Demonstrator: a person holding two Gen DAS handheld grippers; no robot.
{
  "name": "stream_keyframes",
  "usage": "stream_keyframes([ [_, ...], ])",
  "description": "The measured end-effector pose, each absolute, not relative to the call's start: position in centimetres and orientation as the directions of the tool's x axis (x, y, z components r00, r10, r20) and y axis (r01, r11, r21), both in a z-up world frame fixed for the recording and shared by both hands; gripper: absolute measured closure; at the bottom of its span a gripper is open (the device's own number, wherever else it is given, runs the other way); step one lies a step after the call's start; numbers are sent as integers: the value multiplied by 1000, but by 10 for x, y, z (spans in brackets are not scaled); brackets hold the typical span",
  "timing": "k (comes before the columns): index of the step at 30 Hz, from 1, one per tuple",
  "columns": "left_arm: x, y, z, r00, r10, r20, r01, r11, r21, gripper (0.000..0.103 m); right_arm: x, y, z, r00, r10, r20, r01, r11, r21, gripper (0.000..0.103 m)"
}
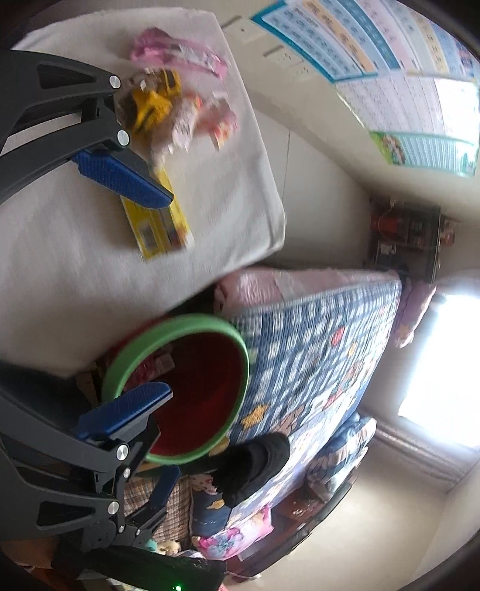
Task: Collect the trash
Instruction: 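Move both open tools back toward the remaining wrappers on the table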
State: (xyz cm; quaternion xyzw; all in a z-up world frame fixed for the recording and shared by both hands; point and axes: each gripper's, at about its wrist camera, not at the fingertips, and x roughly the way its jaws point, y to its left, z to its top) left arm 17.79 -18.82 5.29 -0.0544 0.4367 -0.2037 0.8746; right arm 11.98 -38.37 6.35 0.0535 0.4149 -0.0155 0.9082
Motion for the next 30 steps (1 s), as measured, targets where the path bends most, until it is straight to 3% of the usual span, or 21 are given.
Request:
stream_keyframes([
  [16,157,-29,30,589,-233,-774,62,968,-244,12,139,-259,47,625,148,-766,-133,988,83,5],
  [30,158,26,-7,537,-231,-811,-12,960,-281,12,159,-191,23,573,172,-801,-227,973,47,5],
])
